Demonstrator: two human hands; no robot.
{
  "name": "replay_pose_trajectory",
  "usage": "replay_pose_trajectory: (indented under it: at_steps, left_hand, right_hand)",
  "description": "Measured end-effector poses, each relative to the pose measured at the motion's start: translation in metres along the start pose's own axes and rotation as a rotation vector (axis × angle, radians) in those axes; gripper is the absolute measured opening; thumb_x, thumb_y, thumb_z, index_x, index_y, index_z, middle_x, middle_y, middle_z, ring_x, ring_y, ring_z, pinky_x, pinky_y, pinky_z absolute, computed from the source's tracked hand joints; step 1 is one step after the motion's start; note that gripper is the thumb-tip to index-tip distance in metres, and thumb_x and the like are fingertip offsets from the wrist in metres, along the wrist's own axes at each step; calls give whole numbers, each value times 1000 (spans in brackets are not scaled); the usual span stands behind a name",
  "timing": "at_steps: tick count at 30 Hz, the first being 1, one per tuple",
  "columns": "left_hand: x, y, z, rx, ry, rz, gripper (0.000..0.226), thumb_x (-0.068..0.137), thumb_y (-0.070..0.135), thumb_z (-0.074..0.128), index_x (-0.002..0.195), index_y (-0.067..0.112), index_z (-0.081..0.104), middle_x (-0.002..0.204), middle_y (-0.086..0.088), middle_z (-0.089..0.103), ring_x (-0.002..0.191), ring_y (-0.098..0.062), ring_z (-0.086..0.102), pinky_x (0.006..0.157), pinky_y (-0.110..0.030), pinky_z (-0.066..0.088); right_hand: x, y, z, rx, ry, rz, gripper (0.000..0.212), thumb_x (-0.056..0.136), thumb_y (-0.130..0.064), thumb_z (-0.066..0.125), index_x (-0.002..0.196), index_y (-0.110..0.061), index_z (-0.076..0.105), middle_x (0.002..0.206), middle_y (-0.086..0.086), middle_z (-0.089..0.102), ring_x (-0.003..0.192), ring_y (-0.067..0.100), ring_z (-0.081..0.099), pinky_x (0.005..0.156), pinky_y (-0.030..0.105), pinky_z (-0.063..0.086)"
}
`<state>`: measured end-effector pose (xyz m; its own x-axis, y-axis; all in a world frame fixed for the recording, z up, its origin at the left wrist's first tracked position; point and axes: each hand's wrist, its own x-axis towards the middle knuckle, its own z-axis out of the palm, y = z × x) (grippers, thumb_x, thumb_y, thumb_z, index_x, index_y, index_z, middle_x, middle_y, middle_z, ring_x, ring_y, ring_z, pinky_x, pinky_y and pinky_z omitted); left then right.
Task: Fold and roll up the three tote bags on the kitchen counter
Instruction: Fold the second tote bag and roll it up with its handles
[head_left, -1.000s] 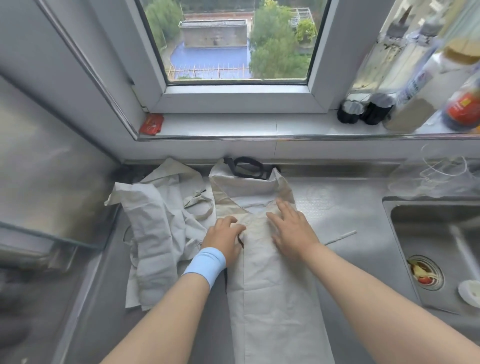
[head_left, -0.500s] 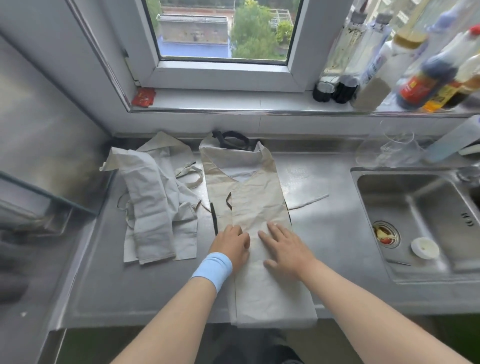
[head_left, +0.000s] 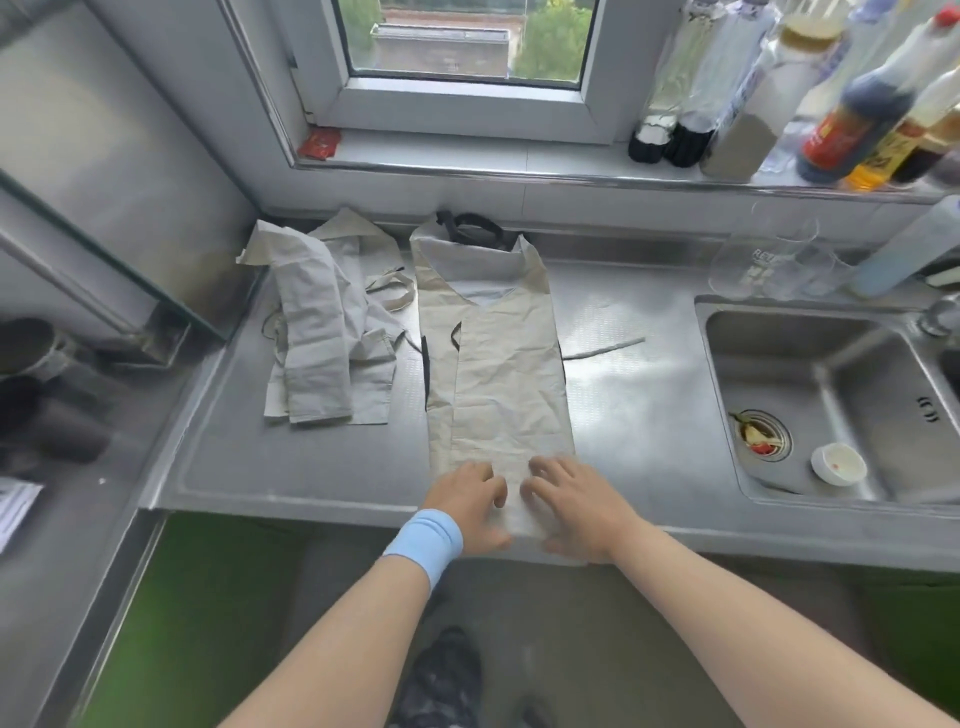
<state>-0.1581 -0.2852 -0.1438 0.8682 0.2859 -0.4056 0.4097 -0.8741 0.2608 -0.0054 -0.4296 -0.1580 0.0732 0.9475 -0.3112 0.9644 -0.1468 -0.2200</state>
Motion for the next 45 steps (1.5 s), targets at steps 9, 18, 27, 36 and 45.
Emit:
replay_pose_trajectory:
  at_steps: [9, 18, 27, 36, 45]
  left_hand:
    - [-22, 10, 28, 48, 52, -14, 56, 72, 33, 76, 119, 25, 46, 122, 1, 40, 115, -22, 38, 97, -34, 41]
    - [-27, 13, -42, -213, -86, -198, 25, 83, 29, 62, 108, 28, 61, 108, -1, 62, 96, -26, 60, 80, -31, 50]
    - [17, -16, -134, -332, -40, -205, 31, 80, 32, 74, 108, 23, 65, 99, 3, 60, 92, -20, 59, 75, -23, 45]
    - [92, -71, -120, -199, 196, -129, 39, 87, 35, 62, 126, 34, 54, 135, 5, 47, 128, -19, 40, 105, -36, 37]
    - [128, -93, -97, 142, -95, 12, 89, 66, 55, 74, 143, 37, 31, 151, 2, 26, 138, -22, 24, 111, -38, 27]
  right_hand:
    - [-15, -5, 18, 137, 154, 42, 9, 82, -30, 74, 83, -21, 73, 128, -7, 62, 113, 22, 57, 81, 33, 48]
    - [-24, -9, -60, 550, 176, 321, 6, 82, -33, 67, 86, -28, 69, 84, -10, 68, 81, 14, 62, 66, 26, 44]
    - [26, 31, -121, 962, 126, 455, 14, 82, -10, 61, 82, -13, 75, 79, -2, 67, 73, 14, 57, 65, 28, 43]
    - [110, 64, -121, 674, 398, 722, 44, 89, -20, 59, 132, -20, 52, 128, 4, 56, 119, 24, 52, 98, 33, 42]
    - [121, 83, -98, 557, 9, 753, 66, 80, 0, 44, 140, -27, 38, 118, 7, 48, 96, 26, 56, 75, 32, 46]
